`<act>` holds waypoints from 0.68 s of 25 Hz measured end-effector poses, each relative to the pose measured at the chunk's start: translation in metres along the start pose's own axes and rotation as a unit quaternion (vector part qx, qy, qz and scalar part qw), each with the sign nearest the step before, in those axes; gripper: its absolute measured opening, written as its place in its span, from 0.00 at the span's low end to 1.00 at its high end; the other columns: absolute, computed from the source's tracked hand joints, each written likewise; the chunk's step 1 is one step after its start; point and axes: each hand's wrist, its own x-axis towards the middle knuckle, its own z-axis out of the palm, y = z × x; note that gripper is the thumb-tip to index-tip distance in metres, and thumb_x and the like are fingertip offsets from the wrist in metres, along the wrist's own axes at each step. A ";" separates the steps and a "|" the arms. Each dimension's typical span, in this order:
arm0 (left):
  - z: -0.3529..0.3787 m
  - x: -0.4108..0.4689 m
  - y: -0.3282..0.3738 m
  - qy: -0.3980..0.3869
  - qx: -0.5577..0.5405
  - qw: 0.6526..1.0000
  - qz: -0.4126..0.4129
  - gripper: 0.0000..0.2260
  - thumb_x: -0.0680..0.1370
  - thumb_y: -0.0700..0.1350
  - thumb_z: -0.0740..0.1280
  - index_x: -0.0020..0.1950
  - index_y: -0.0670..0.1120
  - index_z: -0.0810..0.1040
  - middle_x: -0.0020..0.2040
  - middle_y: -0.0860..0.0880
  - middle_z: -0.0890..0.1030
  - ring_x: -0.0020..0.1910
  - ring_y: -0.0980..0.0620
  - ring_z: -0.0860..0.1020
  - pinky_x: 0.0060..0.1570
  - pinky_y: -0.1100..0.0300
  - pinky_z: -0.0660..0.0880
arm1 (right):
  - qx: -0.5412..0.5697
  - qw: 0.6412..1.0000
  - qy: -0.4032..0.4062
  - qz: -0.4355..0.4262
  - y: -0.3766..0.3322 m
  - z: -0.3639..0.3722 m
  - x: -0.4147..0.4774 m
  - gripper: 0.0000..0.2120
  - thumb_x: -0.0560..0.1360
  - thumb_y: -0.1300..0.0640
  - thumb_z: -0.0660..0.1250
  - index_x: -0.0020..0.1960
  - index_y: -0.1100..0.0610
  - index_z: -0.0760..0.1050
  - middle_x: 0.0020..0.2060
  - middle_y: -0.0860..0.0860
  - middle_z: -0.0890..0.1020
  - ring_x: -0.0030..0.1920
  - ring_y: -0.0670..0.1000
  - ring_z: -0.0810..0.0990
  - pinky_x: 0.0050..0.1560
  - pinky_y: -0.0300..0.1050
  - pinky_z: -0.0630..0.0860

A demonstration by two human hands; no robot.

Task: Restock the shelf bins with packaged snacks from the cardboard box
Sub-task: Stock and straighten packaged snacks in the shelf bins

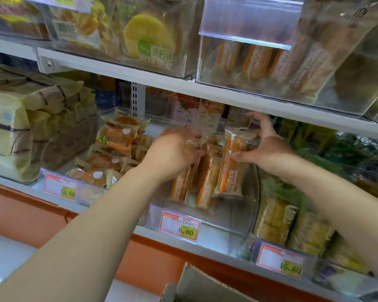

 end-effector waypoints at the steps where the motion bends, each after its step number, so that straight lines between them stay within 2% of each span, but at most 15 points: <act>1: 0.003 0.004 -0.010 -0.012 0.039 0.999 0.003 0.23 0.76 0.56 0.68 0.70 0.54 0.72 0.70 0.51 0.74 0.70 0.49 0.69 0.67 0.50 0.69 | -0.053 0.999 -0.008 0.005 0.006 0.000 0.004 0.34 0.66 0.51 0.79 0.63 0.35 0.63 0.61 0.44 0.74 0.54 0.49 0.75 0.48 0.42 0.72; 3: 0.007 0.007 -0.026 -0.034 0.053 0.998 -0.016 0.23 0.75 0.56 0.67 0.70 0.54 0.73 0.71 0.49 0.72 0.72 0.46 0.67 0.69 0.49 0.66 | -0.162 0.986 -0.041 0.015 0.017 0.002 0.012 0.27 0.66 0.45 0.77 0.60 0.37 0.68 0.60 0.45 0.75 0.54 0.48 0.73 0.47 0.43 0.70; 4: 0.009 0.004 -0.032 -0.030 0.032 0.999 -0.020 0.24 0.75 0.56 0.67 0.70 0.53 0.73 0.70 0.48 0.72 0.71 0.46 0.68 0.67 0.51 0.68 | -0.221 0.974 -0.054 0.021 0.022 0.004 0.015 0.27 0.65 0.42 0.76 0.61 0.39 0.70 0.61 0.46 0.74 0.57 0.49 0.72 0.50 0.45 0.70; 6: 0.010 -0.008 -0.037 -0.012 -0.037 0.998 -0.050 0.21 0.77 0.54 0.66 0.69 0.52 0.73 0.63 0.50 0.76 0.64 0.48 0.73 0.55 0.58 0.70 | -0.317 0.945 -0.073 0.025 0.024 0.008 0.021 0.30 0.64 0.37 0.75 0.63 0.44 0.72 0.62 0.49 0.72 0.63 0.52 0.67 0.56 0.48 0.68; 8: 0.009 -0.023 -0.037 -0.013 -0.089 0.991 -0.103 0.17 0.79 0.51 0.66 0.68 0.55 0.72 0.54 0.54 0.77 0.54 0.51 0.75 0.43 0.63 0.68 | -0.383 0.920 -0.087 0.008 0.018 0.012 0.027 0.29 0.64 0.34 0.73 0.60 0.46 0.74 0.59 0.49 0.74 0.61 0.53 0.67 0.56 0.49 0.68; 10: 0.009 -0.032 -0.038 -0.016 -0.113 0.986 -0.124 0.17 0.80 0.52 0.65 0.69 0.57 0.70 0.50 0.58 0.75 0.48 0.55 0.74 0.39 0.69 0.66 | -0.434 0.892 -0.127 0.002 0.007 0.017 0.033 0.25 0.66 0.36 0.72 0.58 0.47 0.75 0.54 0.49 0.75 0.56 0.52 0.67 0.55 0.50 0.68; 11: 0.010 -0.034 -0.038 -0.013 -0.121 0.985 -0.120 0.17 0.80 0.53 0.64 0.69 0.58 0.70 0.49 0.59 0.75 0.48 0.56 0.74 0.39 0.70 0.66 | -0.451 0.880 -0.153 -0.001 0.002 0.020 0.037 0.24 0.67 0.37 0.72 0.59 0.47 0.75 0.55 0.50 0.75 0.56 0.52 0.68 0.55 0.51 0.68; 13: 0.010 -0.038 -0.038 -0.004 -0.119 0.986 -0.113 0.17 0.80 0.54 0.63 0.69 0.59 0.70 0.50 0.59 0.76 0.50 0.55 0.75 0.40 0.65 0.69 | -0.466 0.865 -0.185 -0.010 -0.007 0.028 0.042 0.30 0.68 0.39 0.71 0.66 0.47 0.70 0.63 0.51 0.74 0.64 0.55 0.68 0.61 0.54 0.67; 15: 0.012 -0.042 -0.040 0.009 -0.107 0.987 -0.120 0.17 0.80 0.54 0.62 0.69 0.59 0.71 0.49 0.58 0.77 0.47 0.55 0.75 0.41 0.60 0.69 | -0.462 0.868 -0.179 -0.027 -0.011 0.035 0.044 0.37 0.67 0.36 0.68 0.72 0.47 0.64 0.70 0.53 0.69 0.72 0.57 0.62 0.68 0.56 0.62; 17: 0.014 -0.043 -0.041 0.021 -0.111 0.985 -0.130 0.15 0.80 0.52 0.62 0.68 0.58 0.72 0.44 0.59 0.77 0.39 0.60 0.73 0.38 0.60 0.70 | -0.470 0.863 -0.179 -0.039 -0.009 0.043 0.044 0.36 0.68 0.34 0.68 0.70 0.49 0.67 0.68 0.53 0.71 0.69 0.56 0.65 0.66 0.55 0.64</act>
